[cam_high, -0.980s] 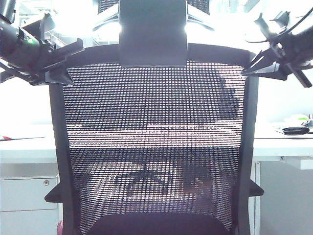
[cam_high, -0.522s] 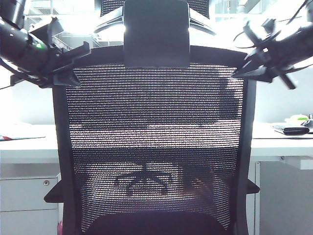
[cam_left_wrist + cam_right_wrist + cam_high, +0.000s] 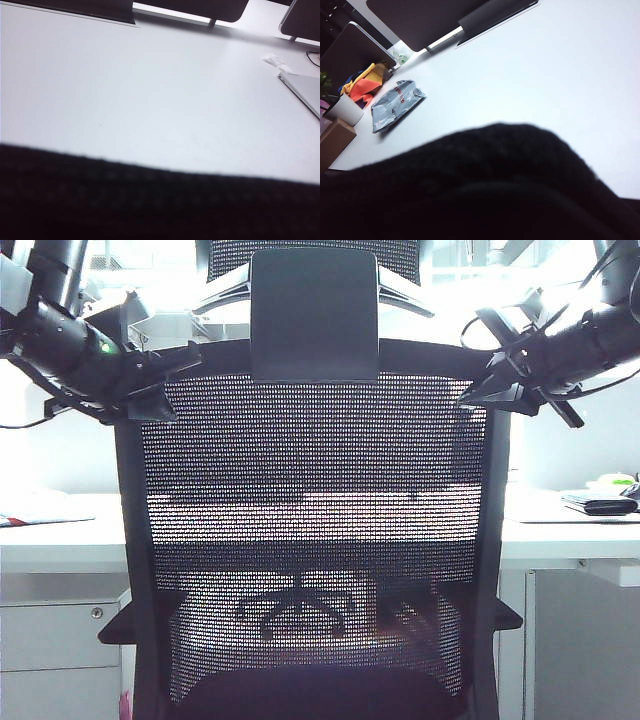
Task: Push the black chair under the table.
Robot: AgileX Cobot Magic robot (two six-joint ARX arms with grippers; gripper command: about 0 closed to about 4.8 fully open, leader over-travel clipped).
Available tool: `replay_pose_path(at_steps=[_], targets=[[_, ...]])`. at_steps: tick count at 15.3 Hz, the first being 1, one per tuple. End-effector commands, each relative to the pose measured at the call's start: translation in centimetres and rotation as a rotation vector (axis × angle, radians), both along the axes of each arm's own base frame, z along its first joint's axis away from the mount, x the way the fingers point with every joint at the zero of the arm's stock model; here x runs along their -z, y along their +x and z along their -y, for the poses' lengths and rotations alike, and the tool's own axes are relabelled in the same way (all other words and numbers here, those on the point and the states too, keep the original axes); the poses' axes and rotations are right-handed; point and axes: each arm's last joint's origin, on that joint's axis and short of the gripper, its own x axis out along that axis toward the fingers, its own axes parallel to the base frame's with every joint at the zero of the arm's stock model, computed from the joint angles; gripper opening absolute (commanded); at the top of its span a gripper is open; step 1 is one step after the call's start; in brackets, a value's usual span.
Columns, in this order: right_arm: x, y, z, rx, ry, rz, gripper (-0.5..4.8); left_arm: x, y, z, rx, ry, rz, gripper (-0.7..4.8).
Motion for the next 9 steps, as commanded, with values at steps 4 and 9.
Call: replay_pose_path(at_steps=[4,9], targets=[[-0.3,3.1,-0.4,0.040,-0.008,0.040,-0.05,-0.6,1.3,-0.2,-0.038,0.024,0.058,-0.06],[0.2,4.1,-0.8,0.038,-0.013,0.034,-0.05,-0.3,1.7,-0.1,-0.039,0.018,0.086,-0.06]])
